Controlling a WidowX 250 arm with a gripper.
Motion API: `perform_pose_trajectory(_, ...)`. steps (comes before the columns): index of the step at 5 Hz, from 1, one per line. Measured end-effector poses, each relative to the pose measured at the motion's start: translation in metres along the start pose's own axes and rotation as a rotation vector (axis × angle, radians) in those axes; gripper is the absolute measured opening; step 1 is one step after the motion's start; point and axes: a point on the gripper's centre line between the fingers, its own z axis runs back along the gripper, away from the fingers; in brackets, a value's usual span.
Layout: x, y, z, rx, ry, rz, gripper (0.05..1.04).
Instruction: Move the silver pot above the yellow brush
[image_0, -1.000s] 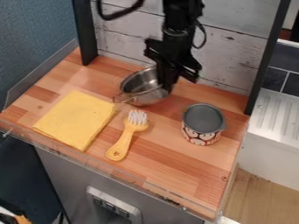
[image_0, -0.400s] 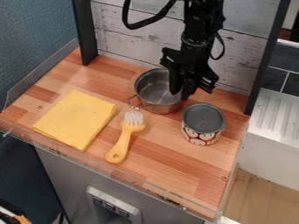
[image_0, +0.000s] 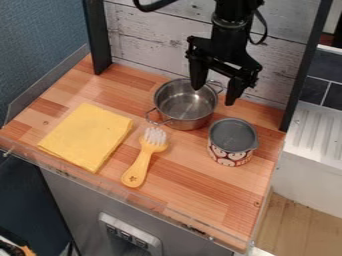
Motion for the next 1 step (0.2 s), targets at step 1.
perform_pose_trajectory(1,-0.0099,0.0071,-0.0031,-0.026,0.045,0.051,1.006)
